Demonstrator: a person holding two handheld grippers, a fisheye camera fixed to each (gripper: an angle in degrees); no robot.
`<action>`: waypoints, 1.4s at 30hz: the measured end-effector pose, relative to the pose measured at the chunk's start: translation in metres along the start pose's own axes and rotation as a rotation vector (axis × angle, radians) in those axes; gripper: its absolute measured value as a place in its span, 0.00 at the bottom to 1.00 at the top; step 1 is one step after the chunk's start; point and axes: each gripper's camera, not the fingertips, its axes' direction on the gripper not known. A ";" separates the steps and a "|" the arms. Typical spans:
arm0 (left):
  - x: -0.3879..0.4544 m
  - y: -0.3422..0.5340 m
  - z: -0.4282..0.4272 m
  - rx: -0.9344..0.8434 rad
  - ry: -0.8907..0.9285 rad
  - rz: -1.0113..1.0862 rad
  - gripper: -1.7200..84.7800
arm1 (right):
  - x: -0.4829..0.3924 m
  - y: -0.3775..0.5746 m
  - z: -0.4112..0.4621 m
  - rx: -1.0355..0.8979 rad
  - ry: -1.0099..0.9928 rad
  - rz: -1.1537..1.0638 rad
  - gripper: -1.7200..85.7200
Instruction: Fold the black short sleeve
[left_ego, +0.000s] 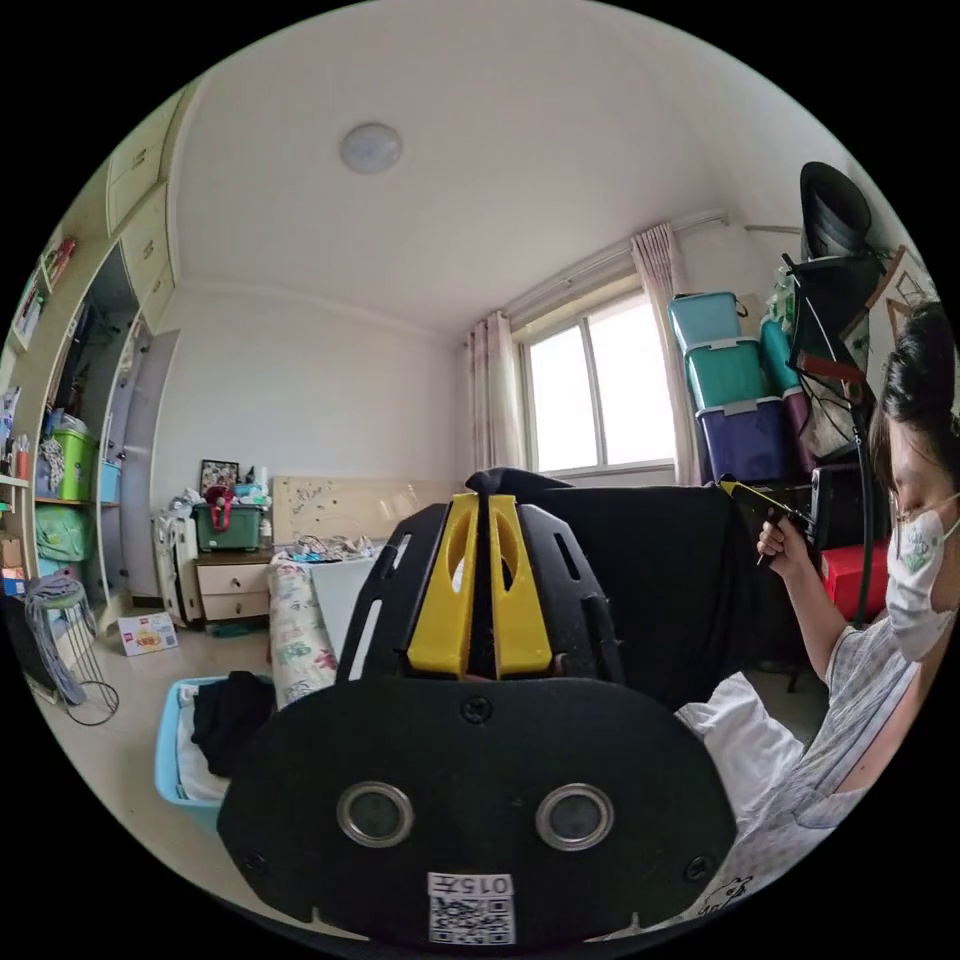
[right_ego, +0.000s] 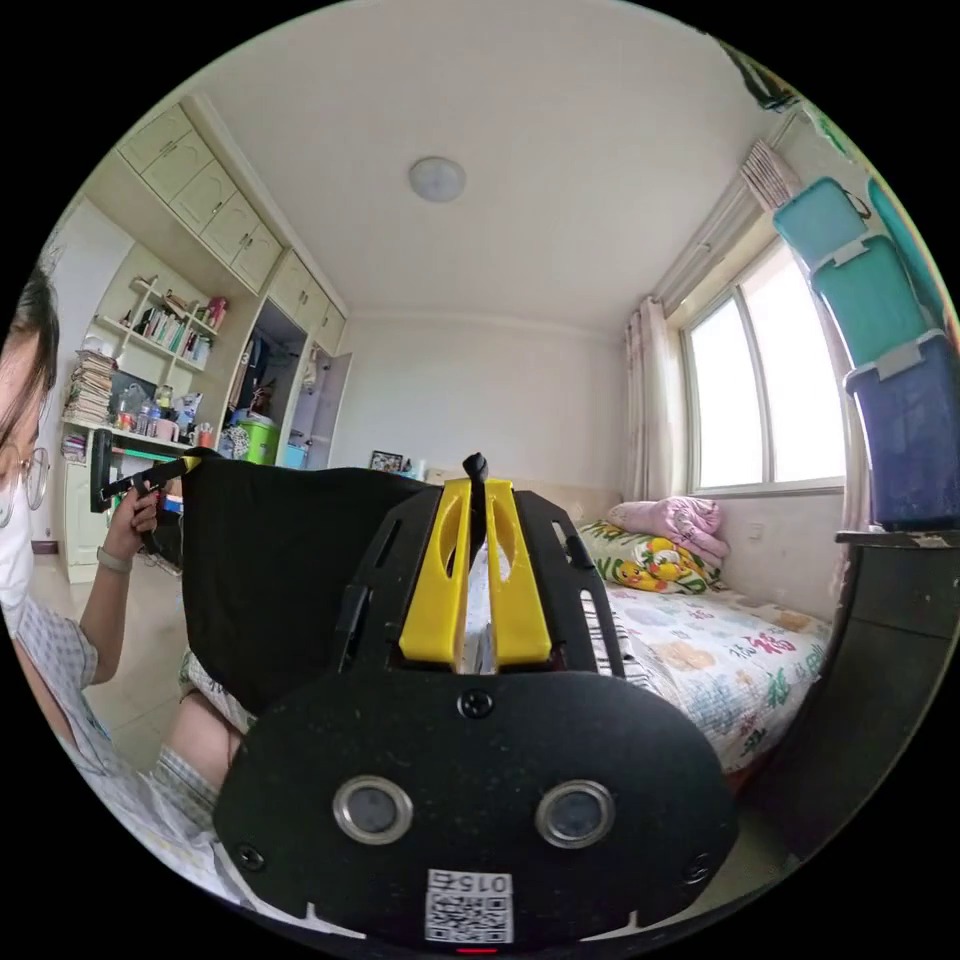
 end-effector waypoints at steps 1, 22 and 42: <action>0.000 0.001 -0.014 0.005 -0.026 0.010 0.02 | -0.002 -0.007 0.011 0.012 -0.027 -0.002 0.03; -0.119 0.139 0.210 -0.526 -0.254 -0.145 0.03 | -0.019 -0.018 0.461 -0.543 -0.074 -0.025 0.04; -0.088 0.173 0.371 -0.879 -0.426 -0.089 0.15 | -0.010 -0.037 0.593 -0.825 -0.123 -0.086 0.09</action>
